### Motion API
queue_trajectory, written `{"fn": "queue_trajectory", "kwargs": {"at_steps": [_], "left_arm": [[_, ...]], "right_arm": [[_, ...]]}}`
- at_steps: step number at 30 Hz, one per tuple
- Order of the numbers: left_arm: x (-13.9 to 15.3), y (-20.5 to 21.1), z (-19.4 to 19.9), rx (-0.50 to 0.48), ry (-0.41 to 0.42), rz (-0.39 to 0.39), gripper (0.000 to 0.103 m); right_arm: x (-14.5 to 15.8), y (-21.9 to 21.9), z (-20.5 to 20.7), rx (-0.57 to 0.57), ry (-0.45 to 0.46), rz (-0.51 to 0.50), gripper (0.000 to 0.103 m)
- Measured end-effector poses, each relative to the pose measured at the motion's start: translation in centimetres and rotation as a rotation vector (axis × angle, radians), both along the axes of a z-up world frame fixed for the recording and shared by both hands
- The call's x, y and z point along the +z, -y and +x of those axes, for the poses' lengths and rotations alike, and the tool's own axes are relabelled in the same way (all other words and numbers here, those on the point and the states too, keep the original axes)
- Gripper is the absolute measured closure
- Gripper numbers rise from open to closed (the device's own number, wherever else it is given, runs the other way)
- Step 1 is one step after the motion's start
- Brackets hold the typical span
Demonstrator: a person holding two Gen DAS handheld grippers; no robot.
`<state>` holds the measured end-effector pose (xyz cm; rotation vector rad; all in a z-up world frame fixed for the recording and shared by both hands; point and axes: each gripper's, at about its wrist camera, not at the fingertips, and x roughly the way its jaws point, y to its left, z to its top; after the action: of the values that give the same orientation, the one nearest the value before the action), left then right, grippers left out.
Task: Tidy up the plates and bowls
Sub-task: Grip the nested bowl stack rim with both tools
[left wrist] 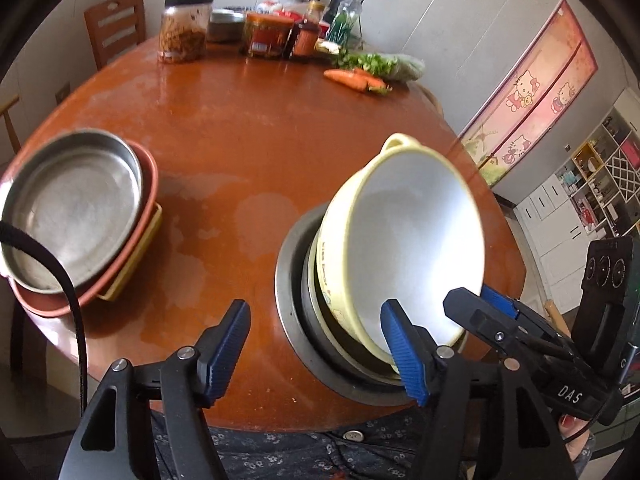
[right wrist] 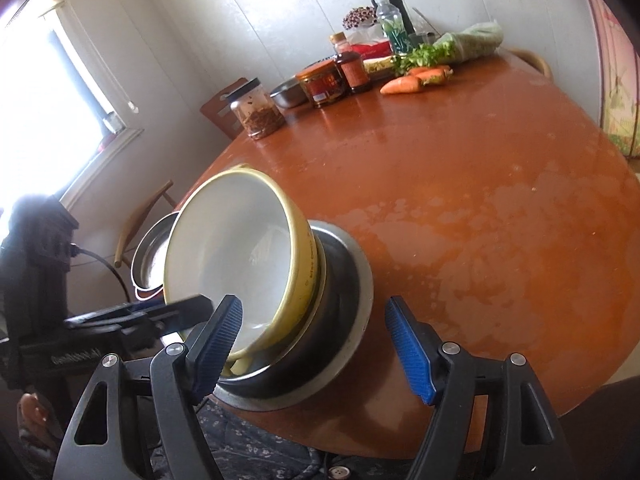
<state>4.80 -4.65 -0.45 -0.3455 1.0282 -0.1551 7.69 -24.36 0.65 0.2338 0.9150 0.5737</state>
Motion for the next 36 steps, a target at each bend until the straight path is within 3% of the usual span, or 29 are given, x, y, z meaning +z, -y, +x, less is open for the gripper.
{"fn": "queue_trajectory", "kwargs": {"at_steps": [15, 17, 23, 36], "left_arm": [[-2.1, 0.8, 1.6, -0.006, -0.023, -0.026, 0.036], [-2.3, 0.8, 1.8, -0.006, -0.025, -0.026, 0.037], [-2.0, 1.4, 1.9, -0.007, 0.002, 0.004, 0.047], [-1.1, 0.9, 1.6, 0.015, 0.022, 0.02, 0.048]], "right_arm": [[-1.3, -0.9, 0.3, 0.013, -0.02, 0.006, 0.028], [-1.3, -1.0, 0.2, 0.016, -0.007, 0.004, 0.032], [-1.2, -1.1, 0.0, 0.014, 0.017, -0.009, 0.037], [-0.7, -1.3, 0.3, 0.006, 0.025, -0.001, 0.04]]}}
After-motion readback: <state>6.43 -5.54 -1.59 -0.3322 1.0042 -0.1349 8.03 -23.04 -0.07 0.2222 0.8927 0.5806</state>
